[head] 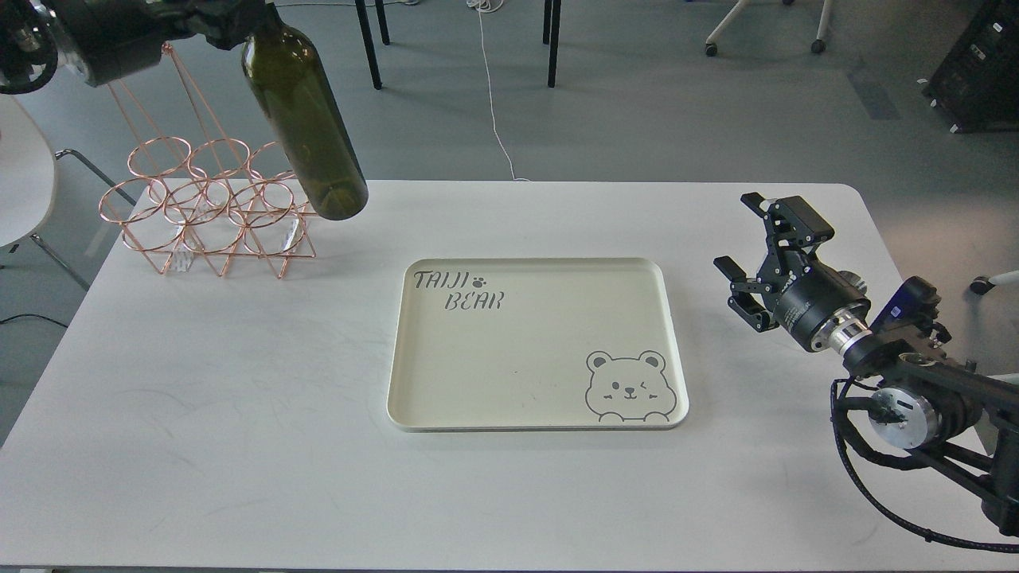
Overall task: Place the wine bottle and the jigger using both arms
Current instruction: 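Lift the bottle with the left gripper and carry it over the copper rack, then lower the bottle upright into a slot of the copper rack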
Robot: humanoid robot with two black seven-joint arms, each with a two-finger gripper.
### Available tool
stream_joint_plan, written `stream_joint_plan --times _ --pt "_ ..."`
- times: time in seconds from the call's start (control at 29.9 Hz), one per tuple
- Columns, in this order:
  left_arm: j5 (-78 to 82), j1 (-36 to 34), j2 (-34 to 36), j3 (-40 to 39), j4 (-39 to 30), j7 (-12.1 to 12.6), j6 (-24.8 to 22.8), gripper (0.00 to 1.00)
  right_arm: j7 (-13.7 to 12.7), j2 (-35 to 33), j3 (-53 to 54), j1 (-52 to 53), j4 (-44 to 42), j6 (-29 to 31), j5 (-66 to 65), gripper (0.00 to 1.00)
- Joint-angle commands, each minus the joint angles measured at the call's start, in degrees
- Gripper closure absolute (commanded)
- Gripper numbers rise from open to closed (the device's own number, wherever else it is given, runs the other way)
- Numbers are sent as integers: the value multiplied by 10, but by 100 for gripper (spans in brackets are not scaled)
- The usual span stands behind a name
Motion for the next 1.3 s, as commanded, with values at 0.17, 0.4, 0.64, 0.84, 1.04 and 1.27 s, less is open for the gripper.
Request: stream_joint_plan --times 0.17,0.4,0.64,0.84,1.04,1.27 --pt "6 -8 17 23 57 0 15 89 0 1 0 -1 0 0 0 2" --pt "6 -8 19 35 87 0 34 89 0 1 0 -1 0 0 0 2" --pt "6 -8 15 47 99 0 41 89 0 1 0 -1 0 0 0 2" --pt "5 -5 11 52 108 0 42 89 0 1 0 -1 0 0 0 2" --pt "3 -6 9 64 120 0 48 89 0 1 1 -1 0 0 0 2" --pt "3 -5 -2 68 121 0 48 88 0 1 1 -1 1 0 0 2"
